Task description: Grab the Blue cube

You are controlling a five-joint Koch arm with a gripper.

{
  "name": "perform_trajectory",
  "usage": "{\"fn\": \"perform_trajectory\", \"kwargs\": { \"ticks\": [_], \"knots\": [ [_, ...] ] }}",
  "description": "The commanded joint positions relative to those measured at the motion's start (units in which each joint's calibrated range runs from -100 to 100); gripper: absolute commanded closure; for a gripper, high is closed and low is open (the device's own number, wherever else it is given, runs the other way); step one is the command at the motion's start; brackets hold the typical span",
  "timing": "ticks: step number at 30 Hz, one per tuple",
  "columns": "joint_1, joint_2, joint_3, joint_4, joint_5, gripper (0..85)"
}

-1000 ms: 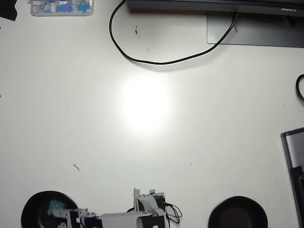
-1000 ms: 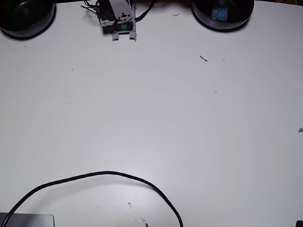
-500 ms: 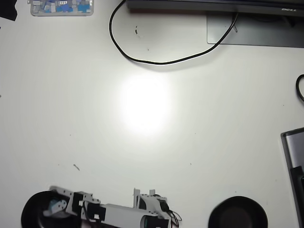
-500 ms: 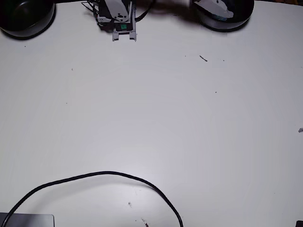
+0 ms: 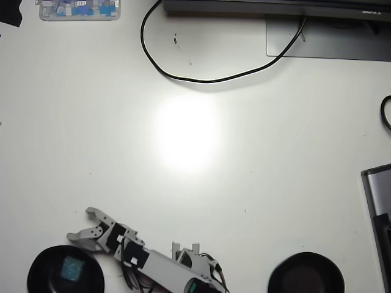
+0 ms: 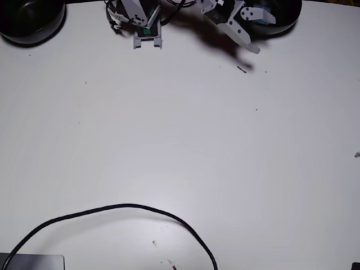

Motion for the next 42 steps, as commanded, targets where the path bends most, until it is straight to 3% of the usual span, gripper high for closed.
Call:
{"fn": "perform_trajectory", "kwargs": {
  "ticks": [1, 17, 23, 32, 42],
  "knots": [
    [-2.7, -3.6, -0.3, 2.2, 0.5, 41.5],
    [-18.6, -3.9, -8.4, 12.7, 5.2, 41.8],
    [-24.1, -0.5, -12.9, 20.6, 10.9, 41.9],
    [-33.4, 9.9, -16.2, 29.0, 16.9, 41.8],
    [-35.8, 26.1, -13.7, 36.9, 25.3, 44.8]
  ]
}}
